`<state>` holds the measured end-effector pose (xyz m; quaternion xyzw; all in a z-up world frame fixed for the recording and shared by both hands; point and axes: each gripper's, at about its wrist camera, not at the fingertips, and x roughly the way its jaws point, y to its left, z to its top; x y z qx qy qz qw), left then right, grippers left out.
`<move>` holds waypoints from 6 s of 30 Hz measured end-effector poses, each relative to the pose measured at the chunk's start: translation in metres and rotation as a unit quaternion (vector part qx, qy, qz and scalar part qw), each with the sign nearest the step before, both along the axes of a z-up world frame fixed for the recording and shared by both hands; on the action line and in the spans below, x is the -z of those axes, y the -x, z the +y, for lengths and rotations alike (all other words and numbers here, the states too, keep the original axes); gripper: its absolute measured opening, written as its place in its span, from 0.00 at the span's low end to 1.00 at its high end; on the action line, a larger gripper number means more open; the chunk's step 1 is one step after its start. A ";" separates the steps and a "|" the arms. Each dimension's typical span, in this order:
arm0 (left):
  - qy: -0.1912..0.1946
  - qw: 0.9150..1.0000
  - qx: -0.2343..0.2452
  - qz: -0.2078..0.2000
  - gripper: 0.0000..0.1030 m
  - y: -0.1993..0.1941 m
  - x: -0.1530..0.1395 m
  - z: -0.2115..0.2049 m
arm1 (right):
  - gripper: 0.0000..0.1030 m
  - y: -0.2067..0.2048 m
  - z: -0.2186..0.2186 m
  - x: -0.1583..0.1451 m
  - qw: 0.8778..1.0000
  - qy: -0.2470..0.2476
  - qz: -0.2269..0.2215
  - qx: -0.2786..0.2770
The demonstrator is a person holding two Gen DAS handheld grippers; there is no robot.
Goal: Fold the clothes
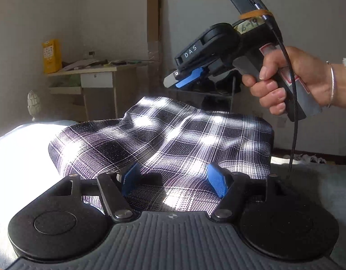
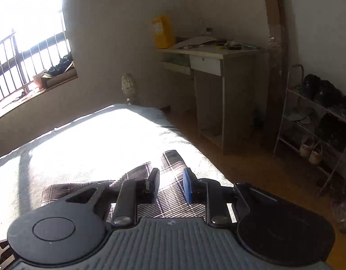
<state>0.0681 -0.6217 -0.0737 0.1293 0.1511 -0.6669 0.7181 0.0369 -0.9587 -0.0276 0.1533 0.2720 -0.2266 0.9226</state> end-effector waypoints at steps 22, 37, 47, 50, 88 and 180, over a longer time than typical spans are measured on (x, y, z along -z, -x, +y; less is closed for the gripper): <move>-0.069 0.981 -0.141 0.114 0.84 -0.092 -0.005 -0.048 | 0.26 0.002 -0.058 0.051 0.984 -0.109 0.013 0.144; -0.071 0.991 0.064 -0.090 0.91 -0.001 -0.011 0.018 | 0.27 0.131 0.105 0.034 0.998 0.010 -0.047 -0.034; -0.074 0.996 0.012 -0.044 0.94 0.002 -0.045 0.105 | 0.37 0.169 0.192 0.047 0.999 0.033 0.035 -0.002; -0.086 0.996 0.000 0.008 0.96 0.021 -0.051 0.144 | 0.42 0.201 0.214 0.042 0.999 -0.015 0.028 0.016; -0.137 0.938 -0.292 0.127 1.00 0.223 -0.088 0.306 | 1.00 0.379 0.389 -0.036 0.985 0.015 0.071 0.159; -0.130 0.942 -0.303 0.063 1.00 0.265 -0.085 0.281 | 1.00 0.395 0.384 -0.028 0.972 0.107 0.102 0.182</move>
